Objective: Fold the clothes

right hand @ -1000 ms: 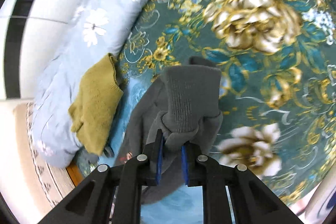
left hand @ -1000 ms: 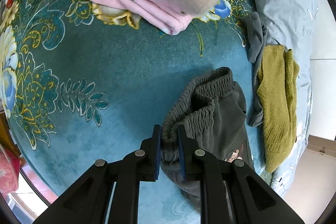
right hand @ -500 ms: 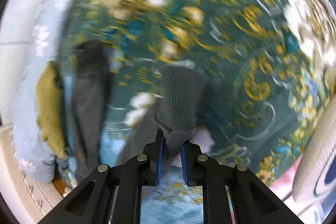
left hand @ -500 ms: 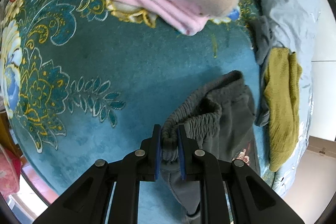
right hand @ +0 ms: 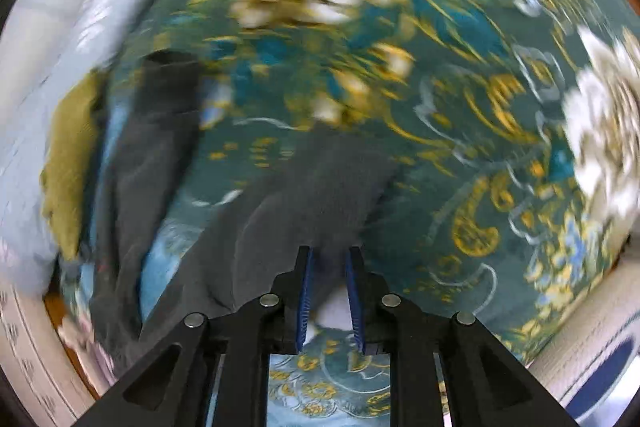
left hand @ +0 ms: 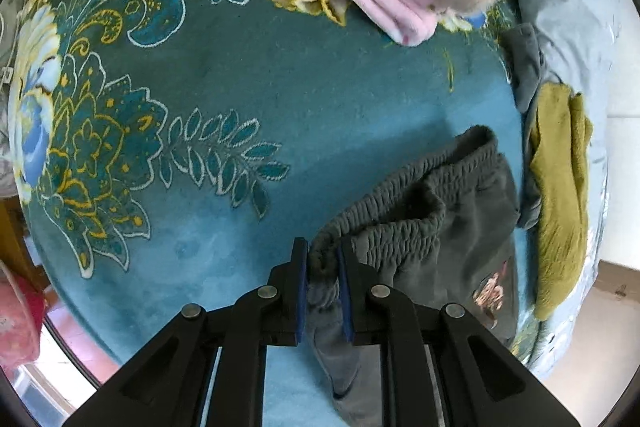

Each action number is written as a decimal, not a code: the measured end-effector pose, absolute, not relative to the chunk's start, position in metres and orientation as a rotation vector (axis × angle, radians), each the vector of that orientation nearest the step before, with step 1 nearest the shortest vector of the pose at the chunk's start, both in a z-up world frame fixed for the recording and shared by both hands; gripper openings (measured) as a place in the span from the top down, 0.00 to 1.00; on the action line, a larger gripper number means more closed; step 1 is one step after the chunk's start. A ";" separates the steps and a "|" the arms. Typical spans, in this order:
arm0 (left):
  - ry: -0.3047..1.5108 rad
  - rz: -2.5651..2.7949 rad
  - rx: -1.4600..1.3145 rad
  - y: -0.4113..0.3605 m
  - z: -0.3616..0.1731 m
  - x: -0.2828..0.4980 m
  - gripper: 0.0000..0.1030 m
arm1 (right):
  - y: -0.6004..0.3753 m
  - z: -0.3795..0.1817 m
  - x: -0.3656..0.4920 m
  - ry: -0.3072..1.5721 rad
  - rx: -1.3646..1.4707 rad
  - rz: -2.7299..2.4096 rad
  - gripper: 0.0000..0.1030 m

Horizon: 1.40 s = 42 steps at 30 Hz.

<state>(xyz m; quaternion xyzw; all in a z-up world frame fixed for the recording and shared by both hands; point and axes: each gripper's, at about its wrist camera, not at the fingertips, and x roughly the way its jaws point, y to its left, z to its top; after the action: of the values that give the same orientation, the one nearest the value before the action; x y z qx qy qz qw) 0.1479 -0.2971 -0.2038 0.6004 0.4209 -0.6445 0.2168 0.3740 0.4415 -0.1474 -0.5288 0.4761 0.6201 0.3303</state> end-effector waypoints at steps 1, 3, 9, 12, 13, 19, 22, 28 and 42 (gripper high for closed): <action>1.146 -1.793 1.672 -0.296 -0.203 0.147 0.85 | 0.444 -0.150 0.381 1.255 -1.358 1.593 0.80; 1.137 -1.781 1.686 -0.297 -0.203 0.145 0.84 | 0.450 -0.150 0.393 1.265 -1.313 1.551 0.74; 1.127 -1.795 1.691 -0.300 -0.189 0.138 0.81 | 0.467 -0.129 0.390 1.291 -1.247 1.560 0.66; 1.121 -1.844 1.688 -0.301 -0.177 0.133 0.79 | 0.461 -0.122 0.378 1.288 -1.263 1.598 0.63; 1.119 -1.860 1.687 -0.302 -0.172 0.131 0.75 | 0.458 -0.120 0.374 1.286 -1.271 1.611 0.61; 1.041 -1.965 1.816 -0.291 -0.176 0.088 0.56 | 0.432 -0.110 0.337 1.317 -1.325 1.684 0.53; 0.998 -1.984 1.903 -0.283 -0.191 0.064 0.51 | 0.416 -0.108 0.312 1.294 -1.397 1.710 0.50; 0.901 -1.958 2.052 -0.270 -0.223 0.040 0.50 | 0.405 -0.112 0.274 1.227 -1.518 1.692 0.48; 0.508 -2.195 2.177 -0.224 -0.222 0.017 0.87 | 0.423 -0.138 0.200 1.247 -1.544 1.667 0.48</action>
<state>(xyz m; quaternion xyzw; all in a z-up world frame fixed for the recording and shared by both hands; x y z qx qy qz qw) 0.0173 -0.2239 -0.2217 0.6949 0.1622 -0.7006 0.0041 0.2004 0.4233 -0.1378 -0.5734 0.4632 0.6190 0.2711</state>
